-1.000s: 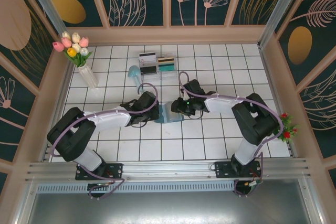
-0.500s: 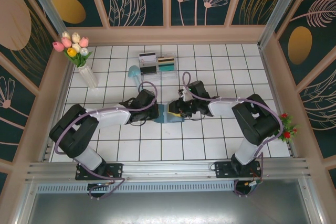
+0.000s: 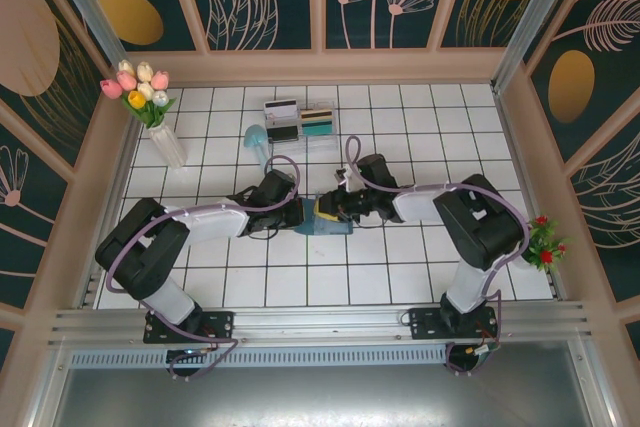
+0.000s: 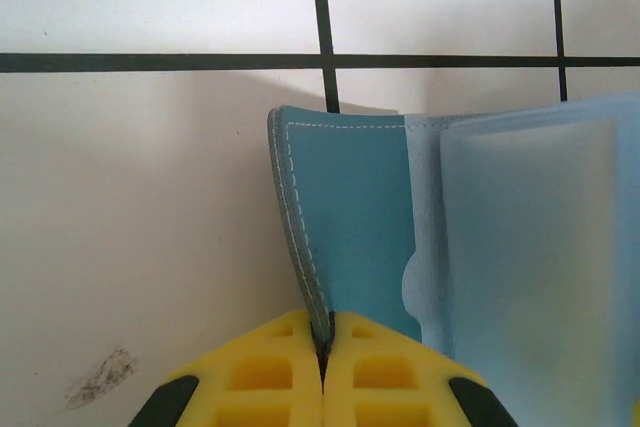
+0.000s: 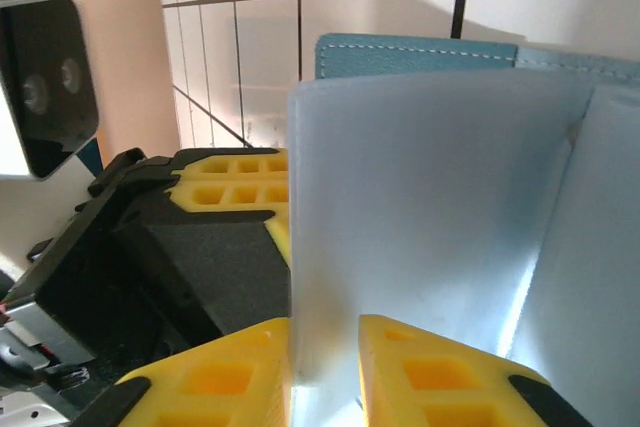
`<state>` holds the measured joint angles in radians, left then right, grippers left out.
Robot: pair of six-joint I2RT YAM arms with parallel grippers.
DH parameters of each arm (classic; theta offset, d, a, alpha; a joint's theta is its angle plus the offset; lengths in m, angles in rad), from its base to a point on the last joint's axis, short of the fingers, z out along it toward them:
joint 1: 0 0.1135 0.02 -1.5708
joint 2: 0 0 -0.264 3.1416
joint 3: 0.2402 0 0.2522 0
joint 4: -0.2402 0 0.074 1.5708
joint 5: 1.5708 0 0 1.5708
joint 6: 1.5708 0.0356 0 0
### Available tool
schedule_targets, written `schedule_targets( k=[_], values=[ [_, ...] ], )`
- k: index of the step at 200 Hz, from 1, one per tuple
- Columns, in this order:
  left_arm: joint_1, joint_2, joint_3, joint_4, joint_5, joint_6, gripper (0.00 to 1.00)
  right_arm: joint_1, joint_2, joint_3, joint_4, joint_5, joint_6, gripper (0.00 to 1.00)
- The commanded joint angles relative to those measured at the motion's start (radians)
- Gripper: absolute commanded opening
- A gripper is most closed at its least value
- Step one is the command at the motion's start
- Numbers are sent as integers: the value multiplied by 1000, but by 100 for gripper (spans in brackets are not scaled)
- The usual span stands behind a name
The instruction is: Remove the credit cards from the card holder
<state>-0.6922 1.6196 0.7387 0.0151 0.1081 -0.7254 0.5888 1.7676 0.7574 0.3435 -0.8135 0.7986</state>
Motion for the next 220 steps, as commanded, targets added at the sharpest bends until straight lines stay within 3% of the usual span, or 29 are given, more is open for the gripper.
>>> schedule_targets(
  k=[1,9,26,36,74,103,128,167,182,220],
  values=[
    [0,16,-13,-8,24,23,0,0,35,31,-19,-12,1,17],
    [1,13,-14,-10,24,23,0,2,42,40,-36,-12,-7,17],
    [2,8,-12,-11,25,22,0,8,51,53,-47,-14,-19,32],
    [1,7,-10,-15,25,23,0,10,52,59,-59,-5,-22,34],
    [1,-22,15,-70,-8,22,0,14,83,104,-179,71,-57,26],
    [2,-69,64,-206,-114,34,15,13,108,125,-254,121,-75,24],
    [2,-88,114,-329,-182,41,25,16,114,124,-255,121,-75,30],
    [2,-138,138,-371,-235,21,39,19,113,134,-257,113,-79,33],
    [2,-159,136,-340,-212,7,40,19,104,135,-256,112,-81,33],
    [3,-214,50,-111,-9,-43,43,19,97,135,-262,117,-85,33]
  ],
)
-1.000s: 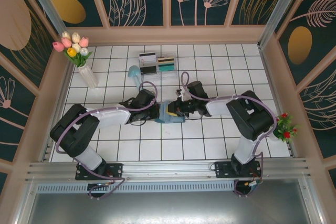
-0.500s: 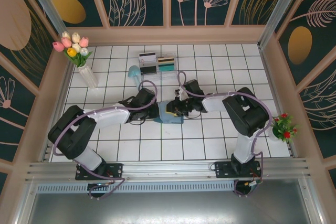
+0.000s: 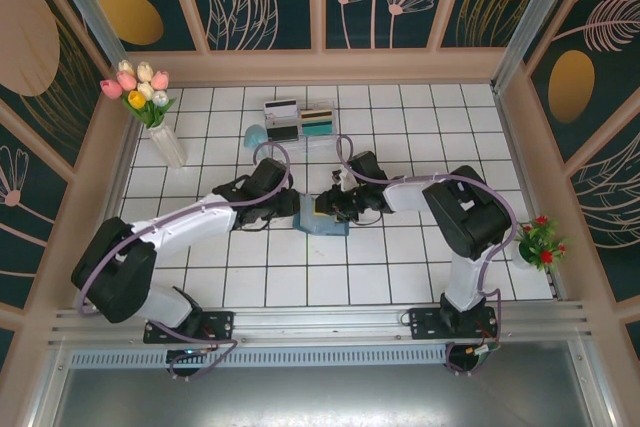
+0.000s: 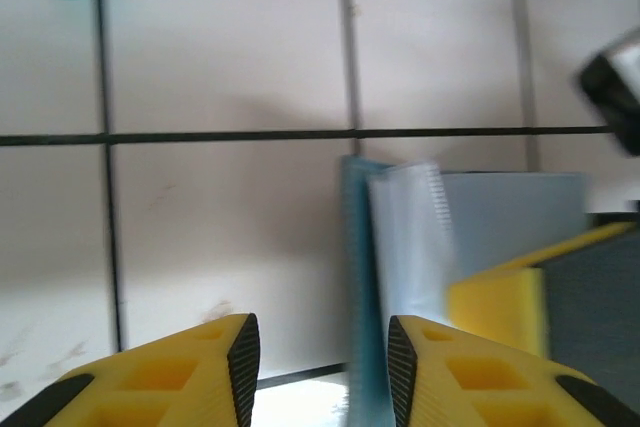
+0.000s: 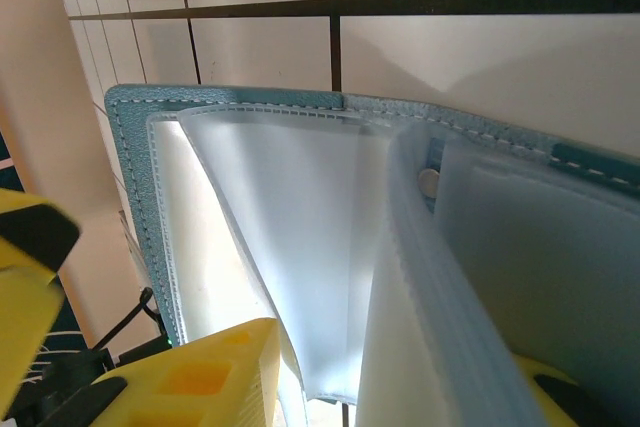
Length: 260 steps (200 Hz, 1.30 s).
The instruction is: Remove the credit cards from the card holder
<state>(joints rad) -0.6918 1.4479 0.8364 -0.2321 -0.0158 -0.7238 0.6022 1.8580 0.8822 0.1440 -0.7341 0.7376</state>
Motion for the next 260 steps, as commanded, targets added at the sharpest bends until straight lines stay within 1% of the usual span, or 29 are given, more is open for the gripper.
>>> schedule_targets(
  k=[1,28,39,48,61,82,91,123,149,171,186,204,208,214,224,243,260],
  values=[
    [4,-42,-52,140,118,-45,43,5,6,10,-62,38,-23,33],
    [15,-10,-96,202,207,-63,48,6,8,8,-57,35,-20,33],
    [15,16,-96,192,209,-65,48,6,8,7,-56,33,-20,33],
    [16,36,-90,167,189,-65,48,6,7,8,-55,31,-21,33],
    [16,55,-84,139,153,-63,45,7,2,8,-54,30,-19,32],
    [15,78,-90,144,152,-59,30,4,-19,7,-41,14,-13,32],
    [16,86,-92,143,155,-57,26,5,-37,5,-23,1,-5,32],
    [16,91,-110,158,162,-54,16,7,-107,-7,87,-60,40,34],
    [17,97,-116,155,160,-49,15,14,-113,-5,167,-97,83,34],
    [16,87,-122,140,138,-52,19,25,-75,8,172,-90,92,35],
    [17,71,-116,94,100,-57,24,32,-35,16,175,-88,100,32],
    [16,33,-112,29,35,-76,24,42,-2,25,176,-75,106,27],
    [16,22,-114,16,20,-82,24,44,5,27,173,-71,105,25],
    [17,6,-113,-3,-1,-90,23,47,18,33,172,-66,106,18],
    [17,-17,-117,-21,-26,-103,20,50,33,39,171,-58,111,14],
    [16,-62,-133,-8,-25,-128,16,54,60,49,162,-44,109,13],
    [16,-94,-147,48,19,-126,14,59,71,58,126,-20,90,13]
  ],
)
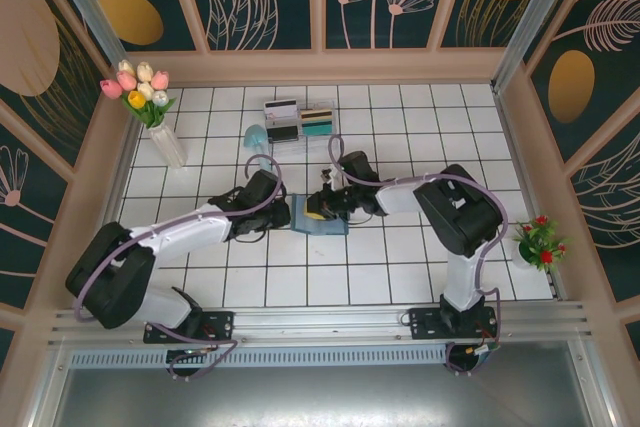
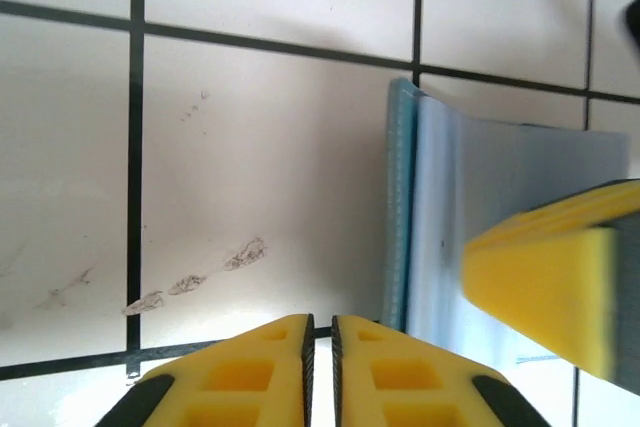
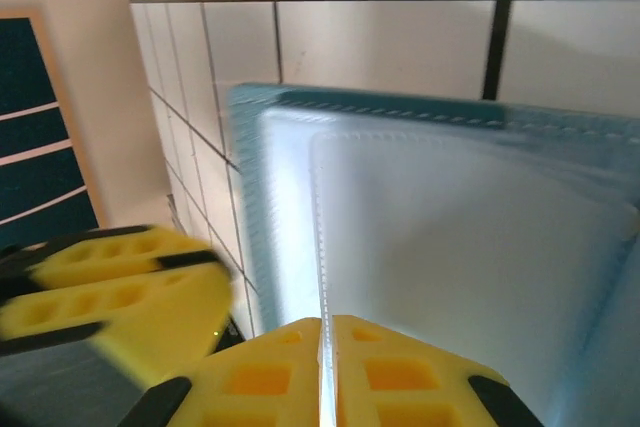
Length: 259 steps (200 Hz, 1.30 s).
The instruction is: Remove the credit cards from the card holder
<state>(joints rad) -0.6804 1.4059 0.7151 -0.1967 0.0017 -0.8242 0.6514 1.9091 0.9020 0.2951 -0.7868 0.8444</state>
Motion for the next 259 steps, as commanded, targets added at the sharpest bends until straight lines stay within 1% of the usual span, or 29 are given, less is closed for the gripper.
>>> schedule_targets(
  k=[1,22,38,66,88,99,129,146,163,172,180,225,240,259],
  values=[
    [4,-53,-26,16,4,-26,14,11,21,41,-35,37,-20,13],
    [5,-64,-42,126,95,-24,11,14,32,60,-110,81,-50,11],
    [4,-44,-38,193,159,-29,9,15,38,61,-124,90,-58,10],
    [4,12,-35,259,223,-45,5,18,27,73,-128,102,-60,11],
    [2,63,-35,279,250,-50,0,17,6,87,-152,130,-66,13],
    [0,88,-33,285,267,-49,0,16,-7,88,-160,140,-66,13],
    [0,128,-28,244,230,-40,0,0,-77,65,-175,175,-58,13],
    [-1,142,-29,227,211,-34,0,-9,-127,50,-216,219,-69,14],
    [1,159,-26,217,202,-26,0,-18,-168,35,-292,278,-90,17],
    [1,167,-22,209,196,-22,0,-23,-183,28,-331,300,-97,22],
    [0,169,-19,205,192,-18,0,-31,-190,21,-366,316,-99,23],
    [0,191,-2,172,165,-7,0,-59,-234,-20,-484,435,-102,34],
    [0,192,-2,169,161,-6,0,-65,-236,-27,-489,444,-99,37],
    [1,196,0,164,158,-4,0,-65,-228,-37,-464,413,-96,39]
  ],
)
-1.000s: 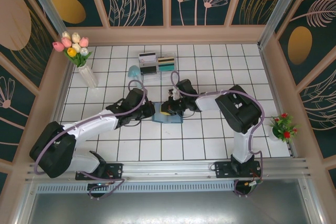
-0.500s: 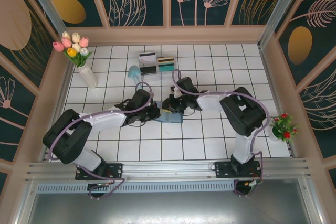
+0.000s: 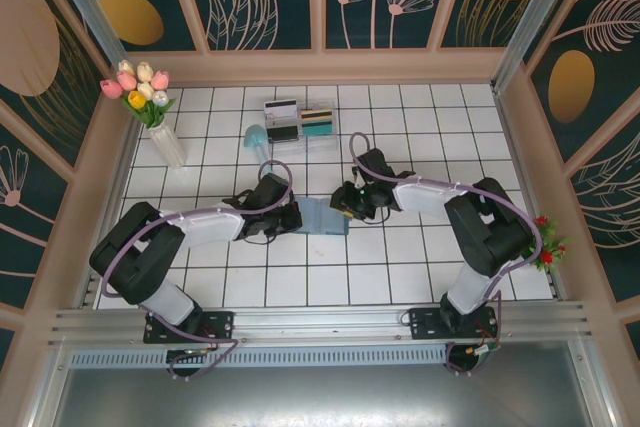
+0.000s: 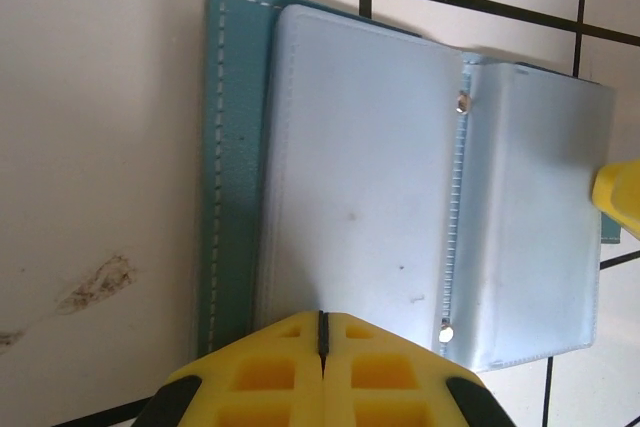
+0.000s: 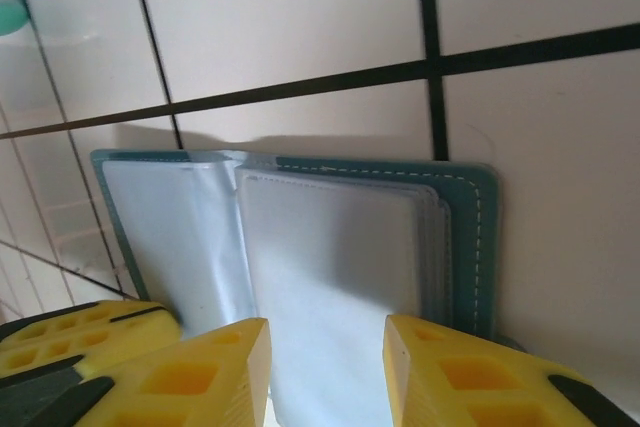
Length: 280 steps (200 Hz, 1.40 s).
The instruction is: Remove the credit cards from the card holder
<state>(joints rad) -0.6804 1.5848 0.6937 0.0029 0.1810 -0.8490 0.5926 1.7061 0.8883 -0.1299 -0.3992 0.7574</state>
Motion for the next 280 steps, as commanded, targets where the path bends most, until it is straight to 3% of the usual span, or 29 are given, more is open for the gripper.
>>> schedule_targets(
  k=[1,172,205,280],
  values=[
    [0,18,21,-35,-21,21,0,-7,-25,-24,-38,23,-9,39],
    [-1,31,25,-50,-14,34,0,8,-31,-7,-99,99,-21,43],
    [0,33,27,-51,-14,36,0,16,-14,-7,-65,38,-25,42],
    [0,27,8,-43,-16,36,0,17,-20,-36,183,-237,-6,39]
  ],
)
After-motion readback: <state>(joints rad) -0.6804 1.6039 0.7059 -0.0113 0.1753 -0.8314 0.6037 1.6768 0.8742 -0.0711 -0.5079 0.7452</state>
